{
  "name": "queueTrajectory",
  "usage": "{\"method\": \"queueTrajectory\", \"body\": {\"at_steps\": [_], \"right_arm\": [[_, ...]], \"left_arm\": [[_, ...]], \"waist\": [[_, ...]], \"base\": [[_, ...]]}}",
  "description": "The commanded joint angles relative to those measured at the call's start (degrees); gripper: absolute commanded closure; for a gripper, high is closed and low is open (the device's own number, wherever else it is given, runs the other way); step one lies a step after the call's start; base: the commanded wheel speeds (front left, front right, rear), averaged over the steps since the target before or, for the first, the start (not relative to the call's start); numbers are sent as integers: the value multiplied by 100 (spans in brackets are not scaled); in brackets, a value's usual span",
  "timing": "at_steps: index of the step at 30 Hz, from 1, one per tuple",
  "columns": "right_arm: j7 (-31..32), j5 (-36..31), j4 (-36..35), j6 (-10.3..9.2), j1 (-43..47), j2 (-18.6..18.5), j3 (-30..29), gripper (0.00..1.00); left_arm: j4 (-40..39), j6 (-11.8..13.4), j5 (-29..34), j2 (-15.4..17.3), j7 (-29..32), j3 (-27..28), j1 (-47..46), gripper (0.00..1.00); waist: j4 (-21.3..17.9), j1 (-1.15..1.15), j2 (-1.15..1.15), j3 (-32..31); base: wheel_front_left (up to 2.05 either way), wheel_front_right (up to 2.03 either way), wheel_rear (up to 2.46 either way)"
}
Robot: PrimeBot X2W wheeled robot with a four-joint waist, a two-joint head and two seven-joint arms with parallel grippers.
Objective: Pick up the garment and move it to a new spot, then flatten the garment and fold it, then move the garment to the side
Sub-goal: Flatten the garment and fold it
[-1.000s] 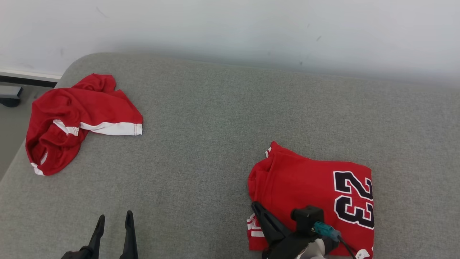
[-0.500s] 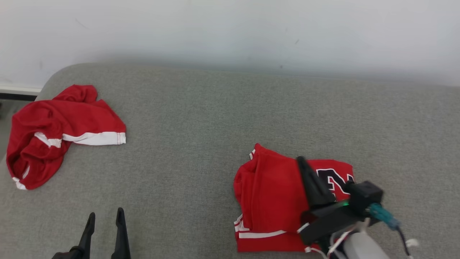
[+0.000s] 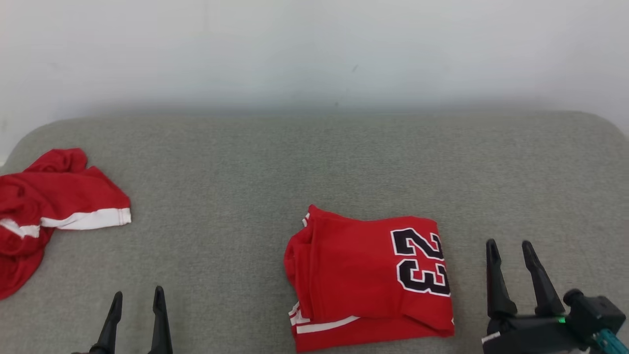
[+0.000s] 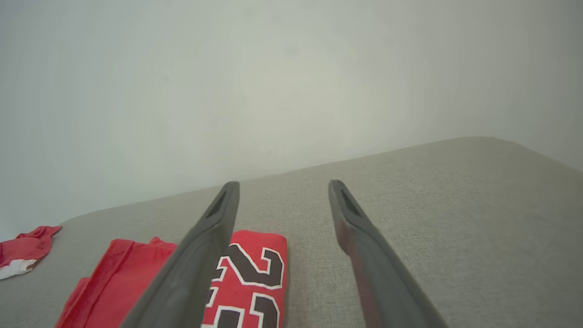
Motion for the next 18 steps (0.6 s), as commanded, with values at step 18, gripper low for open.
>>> {"method": "queueTrajectory", "body": {"at_steps": [18], "right_arm": [[-4, -497, 47, -12, 850, 276, -43, 0]], "left_arm": [[143, -70, 597, -6, -14, -65, 298, 0]], "waist": [[-321, 0, 0, -356]], "base": [[0, 0, 0]]}}
